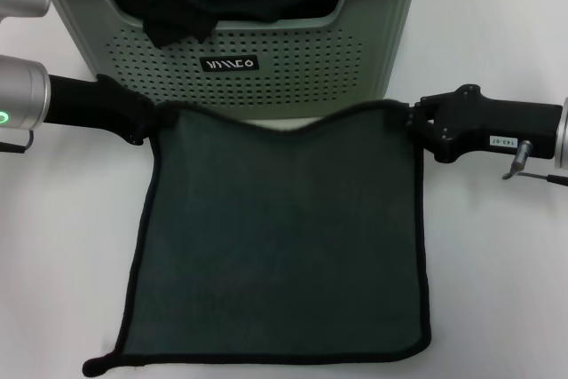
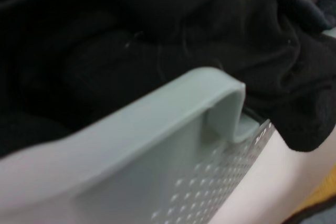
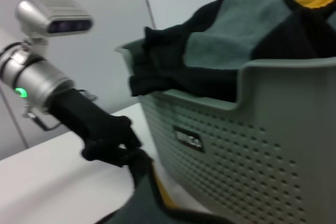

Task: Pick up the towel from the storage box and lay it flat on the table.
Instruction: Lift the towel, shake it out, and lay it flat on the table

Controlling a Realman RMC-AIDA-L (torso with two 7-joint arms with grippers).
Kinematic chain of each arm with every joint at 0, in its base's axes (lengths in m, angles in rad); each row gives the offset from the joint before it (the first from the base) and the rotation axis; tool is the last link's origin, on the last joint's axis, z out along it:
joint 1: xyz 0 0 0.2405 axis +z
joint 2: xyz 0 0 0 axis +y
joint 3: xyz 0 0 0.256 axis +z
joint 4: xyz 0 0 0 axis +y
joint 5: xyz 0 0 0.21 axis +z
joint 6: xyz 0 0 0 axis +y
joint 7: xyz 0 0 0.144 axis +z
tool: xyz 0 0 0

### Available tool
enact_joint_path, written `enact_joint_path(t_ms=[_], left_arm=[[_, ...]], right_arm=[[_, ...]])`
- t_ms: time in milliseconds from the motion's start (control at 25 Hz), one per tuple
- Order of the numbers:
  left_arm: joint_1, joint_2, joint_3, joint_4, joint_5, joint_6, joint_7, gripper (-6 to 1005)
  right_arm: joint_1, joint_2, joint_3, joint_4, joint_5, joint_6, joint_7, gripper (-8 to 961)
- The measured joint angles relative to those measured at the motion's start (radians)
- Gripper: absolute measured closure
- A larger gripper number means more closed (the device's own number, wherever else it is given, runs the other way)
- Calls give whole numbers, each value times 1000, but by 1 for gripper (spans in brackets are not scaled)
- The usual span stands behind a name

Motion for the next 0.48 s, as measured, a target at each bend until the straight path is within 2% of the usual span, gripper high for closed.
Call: enact_joint_path(t_ms=[80,480], left_arm=[[-1,-1,4,-1,7,1,-1,839],[12,-4,-2,12,9,9,-20,821]], right_arm=[[2,-1,0,0,-2,-17,15,945],[-13,-1,3,-4,-20,-22,82,740]])
